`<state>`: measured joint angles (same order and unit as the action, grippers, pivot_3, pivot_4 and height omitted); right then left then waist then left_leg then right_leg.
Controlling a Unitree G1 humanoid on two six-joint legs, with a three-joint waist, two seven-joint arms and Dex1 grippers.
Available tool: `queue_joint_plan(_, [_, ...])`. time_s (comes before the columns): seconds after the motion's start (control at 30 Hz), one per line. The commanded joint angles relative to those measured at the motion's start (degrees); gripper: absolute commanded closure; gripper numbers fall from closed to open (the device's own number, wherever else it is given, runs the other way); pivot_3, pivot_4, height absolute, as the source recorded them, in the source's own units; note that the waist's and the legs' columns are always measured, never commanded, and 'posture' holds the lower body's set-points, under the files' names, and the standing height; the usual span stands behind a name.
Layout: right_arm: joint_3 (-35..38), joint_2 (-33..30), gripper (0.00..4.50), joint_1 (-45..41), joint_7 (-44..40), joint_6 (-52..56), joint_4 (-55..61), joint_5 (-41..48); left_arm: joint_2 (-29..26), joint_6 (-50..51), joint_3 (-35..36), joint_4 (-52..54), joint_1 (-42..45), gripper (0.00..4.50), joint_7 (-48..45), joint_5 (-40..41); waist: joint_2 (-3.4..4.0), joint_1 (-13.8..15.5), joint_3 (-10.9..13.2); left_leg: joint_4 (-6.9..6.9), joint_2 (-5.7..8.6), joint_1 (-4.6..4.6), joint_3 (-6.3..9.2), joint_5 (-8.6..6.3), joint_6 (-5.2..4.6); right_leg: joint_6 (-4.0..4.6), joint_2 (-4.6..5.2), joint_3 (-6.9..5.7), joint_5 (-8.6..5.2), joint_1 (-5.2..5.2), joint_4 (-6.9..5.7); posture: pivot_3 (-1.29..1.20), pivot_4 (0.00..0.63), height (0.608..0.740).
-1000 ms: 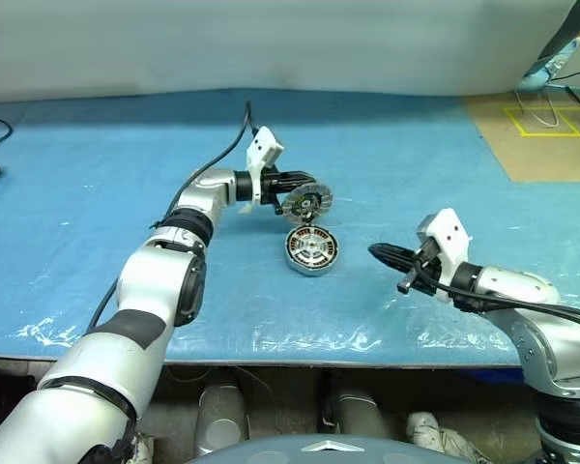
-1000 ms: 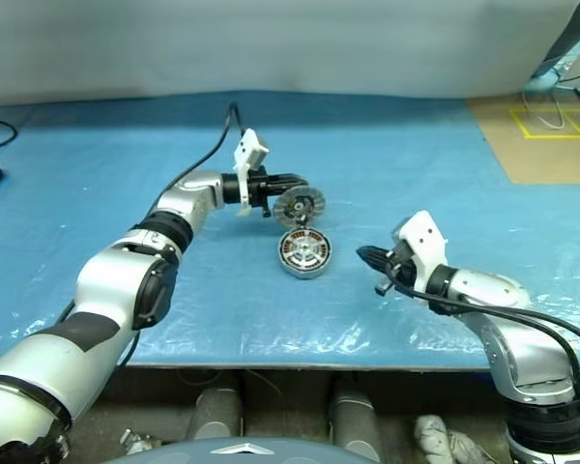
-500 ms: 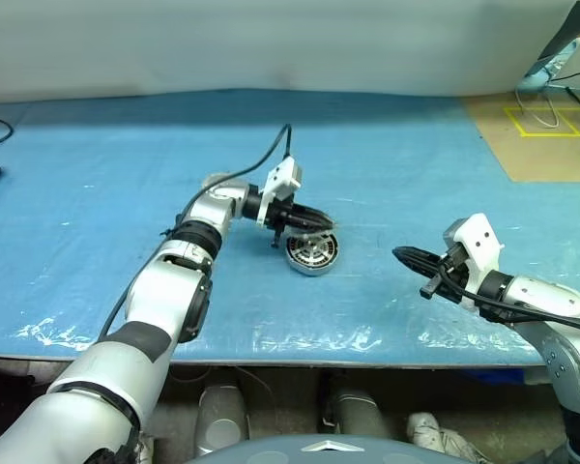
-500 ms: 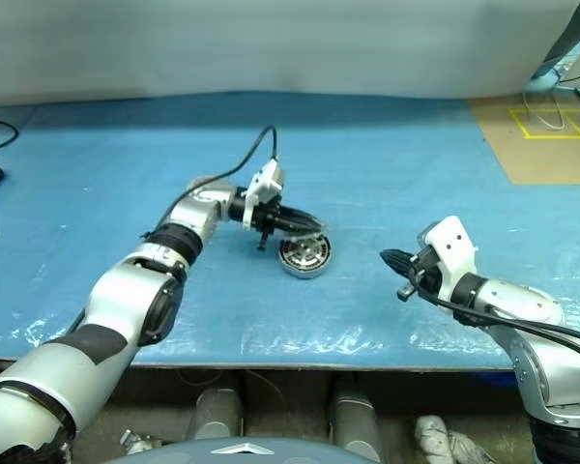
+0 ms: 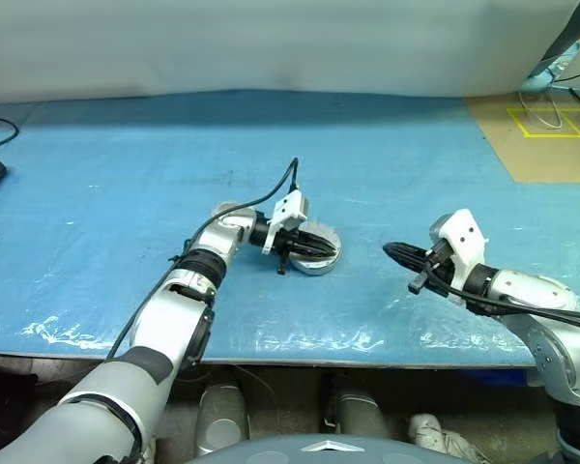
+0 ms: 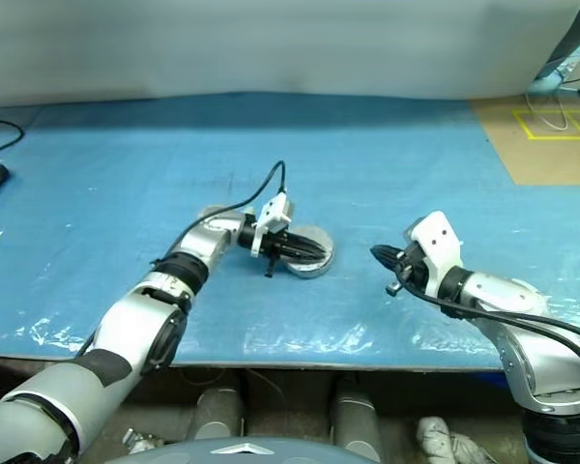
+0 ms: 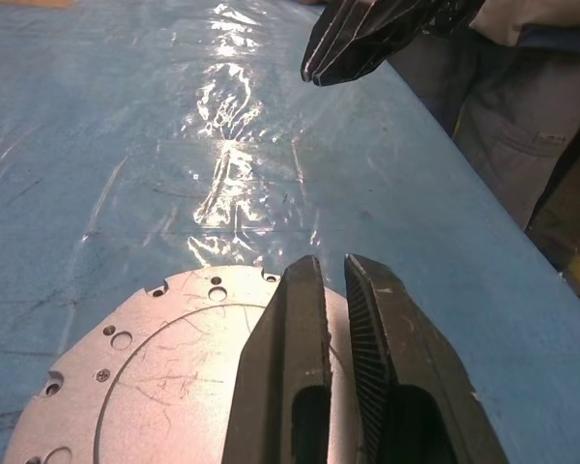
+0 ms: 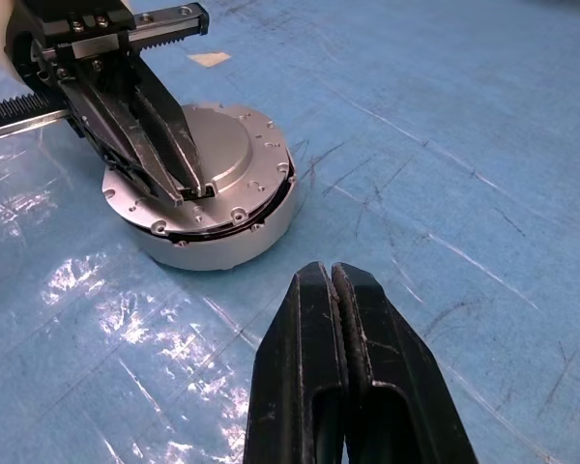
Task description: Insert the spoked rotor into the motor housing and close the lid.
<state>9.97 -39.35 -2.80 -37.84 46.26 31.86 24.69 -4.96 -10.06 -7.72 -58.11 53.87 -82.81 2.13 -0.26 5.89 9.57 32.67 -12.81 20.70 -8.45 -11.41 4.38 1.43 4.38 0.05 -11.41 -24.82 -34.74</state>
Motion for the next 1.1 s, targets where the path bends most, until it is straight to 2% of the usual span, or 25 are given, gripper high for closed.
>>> queue_joint_plan(0.03, [-1.26, -0.92, 4.50, -1.84, 0.13, -1.82, -0.13, -0.79, -0.19, -2.16, -2.54, 3.56, -1.25, 4.09, 1.60, -1.79, 0.00, -0.01, 0.00, 0.00, 0.00, 0.00, 0.00, 0.00, 0.00, 0.00, 0.00, 0.00, 0.00, 0.00, 0.00, 0.00, 0.150, 0.740])
queue_joint_plan(0.2, [-2.98, -0.97, 4.50, -3.38, -0.04, -2.73, -1.41, -1.53, -1.51, -5.39, -4.42, 4.70, -1.75, 4.09, 4.26, -3.45, 0.00, -0.01, 0.00, -0.01, 0.00, 0.00, 0.00, 0.01, -0.01, -0.01, 0.00, 0.01, -0.01, 0.00, 0.00, 0.00, 0.150, 0.740])
queue_joint_plan(0.37, [-2.37, -0.08, 4.50, -6.31, -0.39, -3.00, -2.42, 0.18, -1.26, -1.15, 1.72, 9.20, 1.50, 4.09, 4.02, 5.18, 0.00, -0.16, 0.00, -0.01, 0.00, 0.02, 0.00, 0.01, -0.01, -0.01, 0.00, 0.01, 0.00, -0.02, -0.01, 0.00, 0.150, 0.740])
queue_joint_plan(0.5, [-2.83, -0.56, 4.50, -9.97, -1.19, -2.99, -3.74, 1.11, -4.40, 3.37, 5.62, 13.66, 3.95, 4.09, 3.90, 9.87, 0.01, -0.25, 0.01, -0.01, 0.00, 0.08, 0.00, 0.01, -0.01, -0.01, -0.02, 0.00, 0.00, -0.10, -0.02, 0.00, 0.150, 0.740])
queue_joint_plan(0.63, [-5.58, 0.43, 4.50, -14.99, -1.96, -2.44, -5.57, 1.59, -9.76, 7.80, 7.00, 18.84, 2.01, 4.09, 2.15, 12.32, 0.03, -0.61, 0.00, -0.10, -0.01, 0.03, -0.01, 0.01, 0.00, -0.01, -0.08, 0.03, 0.00, -0.14, -0.01, 0.00, 0.150, 0.740])
queue_joint_plan(0.77, [-13.18, 1.30, 3.58, -19.46, -4.24, -6.02, -9.18, -2.25, -16.36, 12.99, 6.59, 27.13, -5.46, 4.13, 0.04, 13.65, 0.07, -0.88, -0.01, -0.25, -0.02, -0.03, -0.07, 0.01, 0.00, 0.00, -0.10, 0.04, 0.00, -0.18, -0.01, 0.00, 0.150, 0.740])
queue_joint_plan(0.97, [-20.29, 4.31, 1.53, -24.95, -7.80, -10.53, -17.76, -5.78, -21.34, 19.39, 7.95, 40.21, -15.87, 4.13, 4.75, 15.82, 0.05, -0.45, 0.00, -0.17, -0.06, 0.20, -0.04, 0.01, 0.00, 0.01, -0.07, -0.09, 0.00, -0.39, -0.02, 0.00, 0.150, 0.740])
queue_joint_plan(1.1, [-22.37, 5.39, 0.14, -27.94, -10.06, -13.09, -22.85, -7.49, -23.80, 23.52, 8.87, 47.56, -21.42, 4.13, 7.22, 18.46, 0.05, -0.57, 0.00, -0.10, -0.10, 0.23, -0.04, 0.01, 0.00, 0.01, -0.07, -0.09, -0.01, -0.40, -0.03, 0.00, 0.150, 0.740])
